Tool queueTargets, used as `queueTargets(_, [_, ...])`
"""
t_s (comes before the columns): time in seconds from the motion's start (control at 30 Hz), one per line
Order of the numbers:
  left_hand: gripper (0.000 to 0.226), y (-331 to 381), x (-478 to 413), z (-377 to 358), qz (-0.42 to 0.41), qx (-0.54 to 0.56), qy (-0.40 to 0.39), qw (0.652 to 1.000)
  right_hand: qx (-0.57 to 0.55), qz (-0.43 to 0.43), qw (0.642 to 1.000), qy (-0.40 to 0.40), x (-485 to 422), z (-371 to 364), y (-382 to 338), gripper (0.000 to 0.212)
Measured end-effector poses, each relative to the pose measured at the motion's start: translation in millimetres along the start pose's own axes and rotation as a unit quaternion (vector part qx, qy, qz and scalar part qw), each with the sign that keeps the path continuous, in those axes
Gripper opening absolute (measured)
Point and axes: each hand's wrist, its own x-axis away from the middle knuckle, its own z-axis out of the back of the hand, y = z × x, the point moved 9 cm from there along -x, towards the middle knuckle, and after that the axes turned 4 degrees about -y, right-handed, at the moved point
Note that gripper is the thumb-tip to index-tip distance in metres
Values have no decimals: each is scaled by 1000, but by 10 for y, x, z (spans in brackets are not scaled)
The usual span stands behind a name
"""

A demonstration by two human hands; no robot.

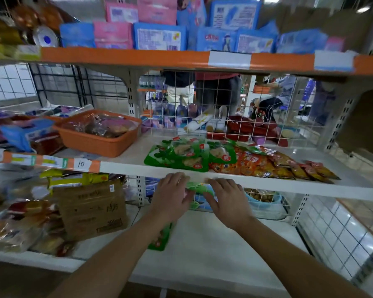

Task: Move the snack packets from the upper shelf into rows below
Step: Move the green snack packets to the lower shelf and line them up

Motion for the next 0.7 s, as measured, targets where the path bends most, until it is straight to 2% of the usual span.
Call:
queueTargets(0.17, [59,-123,-356,131,16,49,36,998,-51,-30,998,24,-383,88,207,44])
queueTargets(0.3, [35,-412,-584,279,70,136,87,984,-118,-65,990,31,-695,55,242,23])
queueTargets(0.37, [32,-579,-743,319,102,153,101,978,-145,-86,985,30,-879,33,220,24])
queueTargets(0.43, [33,-755,-894,313,148,201,94,964,-190,-114,975,-5,-1059,-54,236,35])
queueTargets(0.53, [21,-938,-1030,180,224,340,44,912,-265,-186,944,-70,-1250,-255,384,53])
queueTargets(0.57, [22,-960,-1068,145,232,345,27,909,-276,-201,937,-80,-1300,-299,423,63])
queueTargets(0.7, [42,-1084,-1235,-45,292,343,-39,892,-250,-220,938,-97,-1483,-479,520,129])
